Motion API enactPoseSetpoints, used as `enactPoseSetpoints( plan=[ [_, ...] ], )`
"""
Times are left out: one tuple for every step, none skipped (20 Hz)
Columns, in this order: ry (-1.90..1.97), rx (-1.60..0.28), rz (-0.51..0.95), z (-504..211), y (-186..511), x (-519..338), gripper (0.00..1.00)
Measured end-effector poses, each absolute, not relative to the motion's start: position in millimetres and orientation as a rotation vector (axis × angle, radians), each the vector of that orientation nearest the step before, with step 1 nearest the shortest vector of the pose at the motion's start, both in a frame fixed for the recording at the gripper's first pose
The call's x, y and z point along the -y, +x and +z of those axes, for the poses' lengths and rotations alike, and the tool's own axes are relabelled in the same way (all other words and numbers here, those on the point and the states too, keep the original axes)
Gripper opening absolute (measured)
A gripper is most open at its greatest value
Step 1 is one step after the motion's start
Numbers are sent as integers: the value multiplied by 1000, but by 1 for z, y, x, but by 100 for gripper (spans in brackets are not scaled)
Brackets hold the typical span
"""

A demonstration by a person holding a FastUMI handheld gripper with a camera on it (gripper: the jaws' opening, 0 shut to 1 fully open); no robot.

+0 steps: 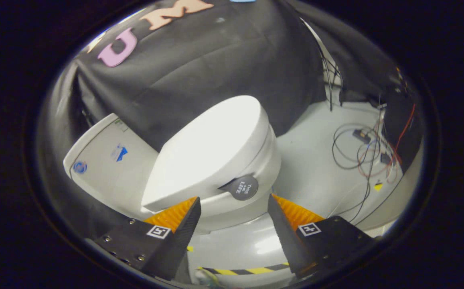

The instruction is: Open the toilet lid.

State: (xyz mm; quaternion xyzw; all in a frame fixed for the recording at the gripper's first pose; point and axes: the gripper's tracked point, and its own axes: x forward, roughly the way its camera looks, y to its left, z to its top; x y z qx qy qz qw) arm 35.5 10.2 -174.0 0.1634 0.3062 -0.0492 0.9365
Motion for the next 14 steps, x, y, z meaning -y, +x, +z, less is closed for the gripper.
enactPoseSetpoints(
  plan=[
    [375,-638,-106,-175,37,-10,99],
    [407,-646,-113,-178,39,-11,99],
    [434,-650,-124,-180,40,-9,99],
    [461,-651,-129,-181,42,-9,99],
    [489,-654,-133,-184,42,-9,100],
    [513,-658,-143,-186,43,-7,100],
    [540,-665,-161,-191,42,-3,100],
    [577,-670,-169,-195,42,-2,100],
    [620,-672,-181,-196,41,-1,100],
    [671,-668,-196,-196,42,1,100],
    [714,-676,-201,-199,43,1,100],
    [731,-692,-214,-205,43,3,100],
    [728,-700,-228,-210,42,6,100],
    [720,-705,-235,-214,42,5,100]
  ],
)
